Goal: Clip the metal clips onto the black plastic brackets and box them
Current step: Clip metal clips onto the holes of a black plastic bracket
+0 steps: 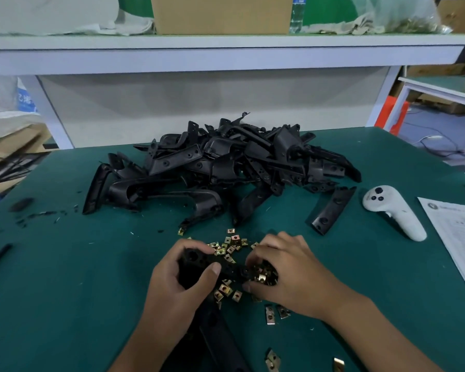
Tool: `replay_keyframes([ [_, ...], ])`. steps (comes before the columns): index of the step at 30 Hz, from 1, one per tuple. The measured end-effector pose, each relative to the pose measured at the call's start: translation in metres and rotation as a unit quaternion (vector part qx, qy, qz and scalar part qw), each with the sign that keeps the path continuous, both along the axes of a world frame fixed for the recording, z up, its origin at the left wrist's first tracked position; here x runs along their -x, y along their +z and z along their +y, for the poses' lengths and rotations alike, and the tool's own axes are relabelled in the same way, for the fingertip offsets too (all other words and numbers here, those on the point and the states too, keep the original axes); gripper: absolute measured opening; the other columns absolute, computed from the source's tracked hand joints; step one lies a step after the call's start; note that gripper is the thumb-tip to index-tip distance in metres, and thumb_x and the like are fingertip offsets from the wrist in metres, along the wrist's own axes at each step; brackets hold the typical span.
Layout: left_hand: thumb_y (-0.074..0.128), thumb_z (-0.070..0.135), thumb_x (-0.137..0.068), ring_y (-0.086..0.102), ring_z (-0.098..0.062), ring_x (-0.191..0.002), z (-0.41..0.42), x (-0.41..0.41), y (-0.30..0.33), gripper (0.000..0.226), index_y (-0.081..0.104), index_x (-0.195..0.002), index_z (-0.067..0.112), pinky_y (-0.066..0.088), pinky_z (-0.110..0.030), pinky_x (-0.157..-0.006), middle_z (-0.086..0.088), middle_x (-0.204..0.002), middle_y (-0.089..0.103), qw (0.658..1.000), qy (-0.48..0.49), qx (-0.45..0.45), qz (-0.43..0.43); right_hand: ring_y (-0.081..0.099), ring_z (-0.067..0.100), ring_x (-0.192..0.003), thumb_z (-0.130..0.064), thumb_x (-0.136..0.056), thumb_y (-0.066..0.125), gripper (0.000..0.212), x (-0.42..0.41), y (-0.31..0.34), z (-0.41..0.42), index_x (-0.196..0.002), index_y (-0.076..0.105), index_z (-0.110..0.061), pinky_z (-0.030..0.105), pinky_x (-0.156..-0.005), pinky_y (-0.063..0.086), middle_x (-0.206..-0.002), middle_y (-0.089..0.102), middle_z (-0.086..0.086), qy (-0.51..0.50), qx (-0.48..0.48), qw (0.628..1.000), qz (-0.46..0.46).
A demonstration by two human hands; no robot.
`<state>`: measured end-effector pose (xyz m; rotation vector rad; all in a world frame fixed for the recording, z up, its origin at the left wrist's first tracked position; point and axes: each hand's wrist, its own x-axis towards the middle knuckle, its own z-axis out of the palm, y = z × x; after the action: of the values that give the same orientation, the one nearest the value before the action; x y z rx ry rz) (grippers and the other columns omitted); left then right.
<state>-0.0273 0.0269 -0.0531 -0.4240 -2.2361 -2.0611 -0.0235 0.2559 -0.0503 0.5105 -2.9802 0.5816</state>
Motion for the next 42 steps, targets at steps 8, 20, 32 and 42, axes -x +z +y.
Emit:
replay_keyframes([
  [8, 0.074, 0.047, -0.073, 0.057, -0.007, -0.061, -0.001, 0.001, -0.003, 0.034, 0.068, -0.099, 0.027, 0.05, -0.021, -0.054, 0.009, -0.071, 0.06, 1.0, 0.009, -0.006, -0.002, 0.038, -0.004, -0.101, -0.055, -0.1, 0.038, 0.031, -0.002, -0.003, -0.008, -0.11, 0.061, -0.038, 0.018, -0.093, 0.029, -0.105, 0.047, -0.025, 0.011, 0.025, 0.999, 0.025],
  [20, 0.075, 0.053, -0.077, 0.063, -0.007, -0.069, 0.005, -0.002, -0.002, 0.028, 0.067, -0.088, 0.028, 0.046, -0.013, -0.063, 0.008, -0.077, 0.066, 0.996, -0.033, 0.071, 0.047, 0.063, -0.005, -0.073, -0.051, -0.088, 0.062, 0.027, -0.001, 0.013, -0.012, -0.096, 0.075, -0.029, 0.008, -0.067, 0.045, -0.085, 0.076, -0.009, -0.064, 0.45, 0.887, -0.087],
  [32, 0.071, 0.055, -0.08, 0.065, -0.009, -0.071, 0.005, -0.001, -0.006, 0.021, 0.075, -0.087, 0.036, 0.052, -0.024, -0.063, 0.009, -0.074, 0.068, 0.995, -0.017, 0.085, 0.047, 0.063, 0.007, -0.074, -0.044, -0.084, 0.076, 0.018, -0.01, 0.01, -0.031, -0.086, 0.079, -0.026, 0.017, -0.071, 0.051, -0.087, 0.077, 0.004, 0.007, 0.507, 0.852, -0.129],
  [42, 0.069, 0.061, -0.078, 0.06, -0.02, -0.063, 0.007, -0.002, -0.006, 0.024, 0.073, -0.081, 0.038, 0.048, -0.038, -0.062, 0.01, -0.071, 0.065, 0.996, -0.013, 0.088, 0.027, 0.067, 0.003, -0.091, -0.043, -0.098, 0.062, 0.018, -0.011, 0.011, -0.027, -0.112, 0.072, -0.038, 0.016, -0.077, 0.05, -0.097, 0.074, -0.012, 0.023, 0.427, 0.901, -0.072],
])
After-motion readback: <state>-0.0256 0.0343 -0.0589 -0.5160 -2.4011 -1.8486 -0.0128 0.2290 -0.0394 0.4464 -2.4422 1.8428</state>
